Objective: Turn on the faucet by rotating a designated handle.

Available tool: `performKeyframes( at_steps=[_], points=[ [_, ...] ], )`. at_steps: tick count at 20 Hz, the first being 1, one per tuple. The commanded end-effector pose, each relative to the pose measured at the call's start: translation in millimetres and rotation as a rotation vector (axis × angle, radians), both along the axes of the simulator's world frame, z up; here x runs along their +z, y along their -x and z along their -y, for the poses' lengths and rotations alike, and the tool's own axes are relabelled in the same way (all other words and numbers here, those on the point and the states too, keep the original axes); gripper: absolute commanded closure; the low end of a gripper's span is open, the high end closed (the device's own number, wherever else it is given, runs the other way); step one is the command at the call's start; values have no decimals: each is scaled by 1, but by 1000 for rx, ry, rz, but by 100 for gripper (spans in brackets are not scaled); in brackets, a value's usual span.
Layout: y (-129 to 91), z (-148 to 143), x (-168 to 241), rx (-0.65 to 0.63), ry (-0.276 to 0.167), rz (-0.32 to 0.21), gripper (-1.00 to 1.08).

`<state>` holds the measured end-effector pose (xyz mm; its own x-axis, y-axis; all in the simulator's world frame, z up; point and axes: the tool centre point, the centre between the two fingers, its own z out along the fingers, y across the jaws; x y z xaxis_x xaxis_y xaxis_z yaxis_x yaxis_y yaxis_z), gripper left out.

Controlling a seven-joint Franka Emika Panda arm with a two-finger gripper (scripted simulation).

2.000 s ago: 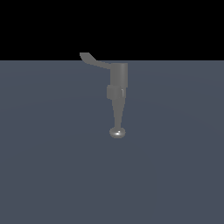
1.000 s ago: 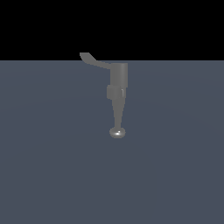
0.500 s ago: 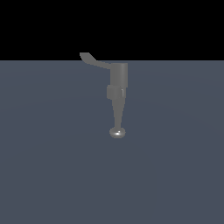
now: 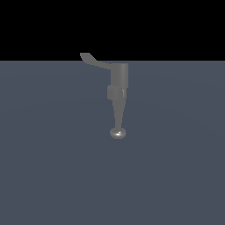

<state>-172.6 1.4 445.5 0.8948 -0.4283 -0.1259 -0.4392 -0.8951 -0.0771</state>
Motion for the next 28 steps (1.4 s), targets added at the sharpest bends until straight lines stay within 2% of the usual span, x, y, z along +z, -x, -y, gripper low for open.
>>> performKeyframes(
  at_steps=[1,14,28],
  points=[
    [-12,-2,-5,-61,-3,-8,108],
    [-70,-17,-35,-380,6,-49,108],
    [-128,-35,-75,-731,53,-77,108]
  ],
)
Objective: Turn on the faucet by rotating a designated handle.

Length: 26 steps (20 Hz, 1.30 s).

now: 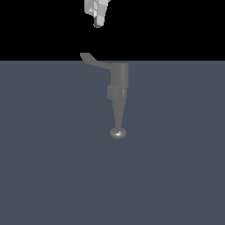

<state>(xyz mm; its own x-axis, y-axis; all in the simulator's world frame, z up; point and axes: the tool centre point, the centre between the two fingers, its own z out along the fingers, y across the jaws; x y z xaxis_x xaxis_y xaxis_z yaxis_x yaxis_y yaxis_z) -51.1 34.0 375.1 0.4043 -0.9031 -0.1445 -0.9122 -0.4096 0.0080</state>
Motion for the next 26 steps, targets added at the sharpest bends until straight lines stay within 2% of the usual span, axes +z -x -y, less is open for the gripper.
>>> performKeyframes(
  at_steps=[1,16,26],
  points=[
    [-10,-4,-8,-64,12,-4,108],
    [-65,-26,-54,-428,99,0,108],
    [-85,-36,-72,-573,137,20,108]
  ],
)
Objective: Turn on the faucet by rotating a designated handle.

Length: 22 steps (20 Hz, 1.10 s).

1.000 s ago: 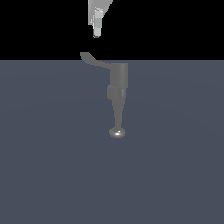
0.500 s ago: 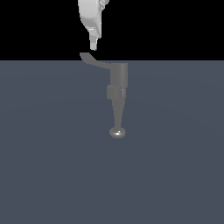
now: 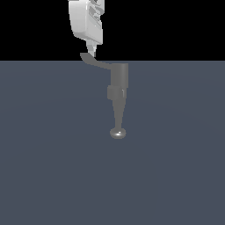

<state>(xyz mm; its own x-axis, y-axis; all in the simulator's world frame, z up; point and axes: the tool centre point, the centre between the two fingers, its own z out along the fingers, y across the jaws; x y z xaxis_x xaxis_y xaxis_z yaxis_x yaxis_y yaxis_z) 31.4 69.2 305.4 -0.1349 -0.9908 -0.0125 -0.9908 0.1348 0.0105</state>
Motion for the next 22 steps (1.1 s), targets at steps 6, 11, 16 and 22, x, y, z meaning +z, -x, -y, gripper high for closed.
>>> performKeyframes(
  at_steps=[6,11,16,22],
  points=[
    [-6,-3,-5,-45,14,8,108],
    [-6,-3,-5,-45,14,8,108],
    [6,-5,-5,-45,14,8,108],
    [21,-8,-6,-45,14,8,108]
  ],
)
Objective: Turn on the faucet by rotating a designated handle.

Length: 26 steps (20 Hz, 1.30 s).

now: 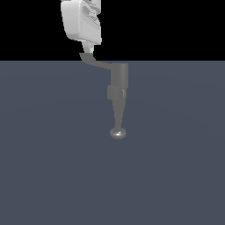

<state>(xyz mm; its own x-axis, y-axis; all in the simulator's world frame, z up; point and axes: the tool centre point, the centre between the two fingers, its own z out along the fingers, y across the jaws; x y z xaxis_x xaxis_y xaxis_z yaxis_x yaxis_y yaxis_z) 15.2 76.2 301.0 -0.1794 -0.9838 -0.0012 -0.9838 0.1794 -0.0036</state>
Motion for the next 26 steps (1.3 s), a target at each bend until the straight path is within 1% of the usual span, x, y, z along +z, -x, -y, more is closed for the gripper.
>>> performKeyframes(
  at_steps=[1,21,22,23,26],
  points=[
    [8,-1,-1,0,1,-4,108],
    [60,-9,-1,0,0,-4,108],
    [60,-9,-1,0,0,-4,108],
    [56,-6,1,-4,0,3,108],
    [63,-1,1,-4,0,2,108]
  ],
)
